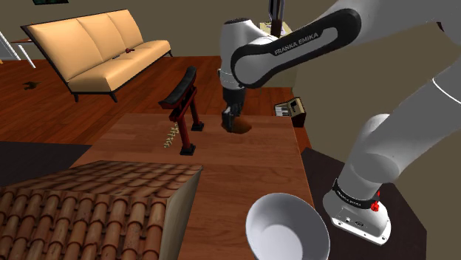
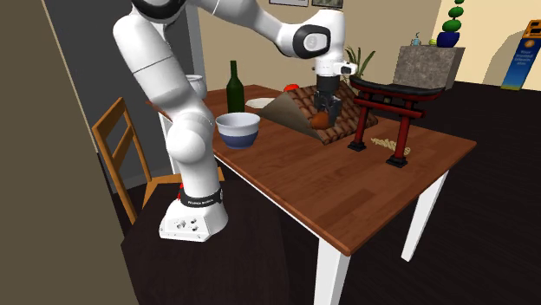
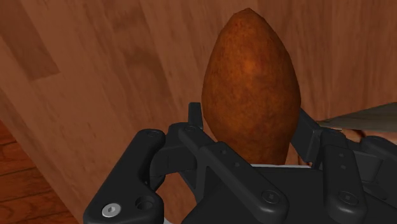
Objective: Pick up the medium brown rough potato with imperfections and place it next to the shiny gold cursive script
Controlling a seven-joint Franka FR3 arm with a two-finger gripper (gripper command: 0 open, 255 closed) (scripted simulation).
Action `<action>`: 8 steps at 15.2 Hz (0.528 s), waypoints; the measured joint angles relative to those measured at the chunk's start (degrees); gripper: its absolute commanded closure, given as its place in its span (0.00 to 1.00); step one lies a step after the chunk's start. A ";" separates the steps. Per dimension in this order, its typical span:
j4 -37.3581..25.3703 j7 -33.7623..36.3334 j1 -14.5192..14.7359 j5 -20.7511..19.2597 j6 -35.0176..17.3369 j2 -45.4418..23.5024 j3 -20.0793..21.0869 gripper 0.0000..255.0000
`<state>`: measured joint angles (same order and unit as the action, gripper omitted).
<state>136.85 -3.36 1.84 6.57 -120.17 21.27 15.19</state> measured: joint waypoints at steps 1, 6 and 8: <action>-2.18 0.02 -0.48 -0.64 -0.21 -2.43 0.02 1.00; -12.84 -0.08 -2.33 -3.79 -0.27 -13.40 -0.28 1.00; -17.81 0.16 -2.71 -5.04 0.58 -17.67 -0.34 1.00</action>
<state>119.04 -3.20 -0.86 1.53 -119.59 3.59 14.86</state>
